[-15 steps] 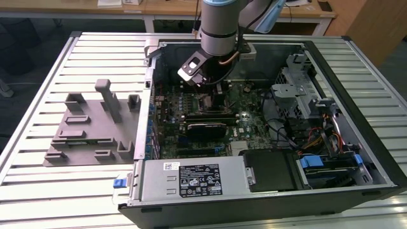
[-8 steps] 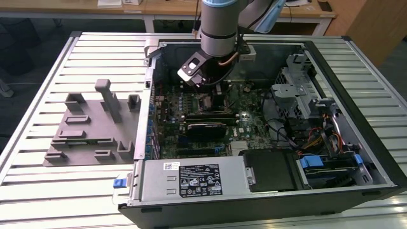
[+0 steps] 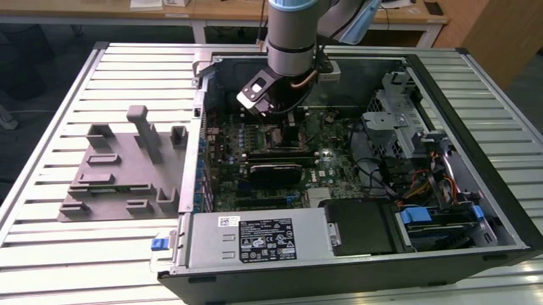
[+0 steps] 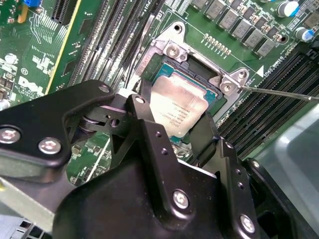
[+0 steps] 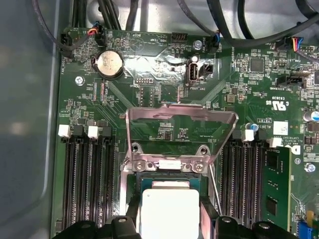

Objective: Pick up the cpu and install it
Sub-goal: 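Place the cpu into insertion slot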

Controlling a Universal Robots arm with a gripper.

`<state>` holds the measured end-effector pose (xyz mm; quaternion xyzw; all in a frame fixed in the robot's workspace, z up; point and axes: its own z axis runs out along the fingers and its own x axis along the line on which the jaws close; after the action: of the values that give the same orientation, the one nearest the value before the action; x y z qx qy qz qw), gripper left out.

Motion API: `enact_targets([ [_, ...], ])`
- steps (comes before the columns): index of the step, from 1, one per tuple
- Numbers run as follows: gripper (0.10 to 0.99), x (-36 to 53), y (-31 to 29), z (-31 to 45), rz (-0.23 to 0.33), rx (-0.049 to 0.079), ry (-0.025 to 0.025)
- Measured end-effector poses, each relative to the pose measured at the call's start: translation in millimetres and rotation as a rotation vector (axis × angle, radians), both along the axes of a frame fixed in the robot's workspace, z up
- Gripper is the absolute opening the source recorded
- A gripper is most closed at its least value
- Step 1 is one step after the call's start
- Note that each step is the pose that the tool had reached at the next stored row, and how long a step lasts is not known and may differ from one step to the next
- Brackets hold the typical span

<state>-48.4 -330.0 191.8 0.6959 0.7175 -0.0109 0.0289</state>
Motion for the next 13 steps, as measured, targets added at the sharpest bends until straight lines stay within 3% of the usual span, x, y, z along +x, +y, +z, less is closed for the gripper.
enact_targets([
  [13, 0.545, 0.0, 0.0, -2.4, -0.005, 0.0, -0.0004],
])
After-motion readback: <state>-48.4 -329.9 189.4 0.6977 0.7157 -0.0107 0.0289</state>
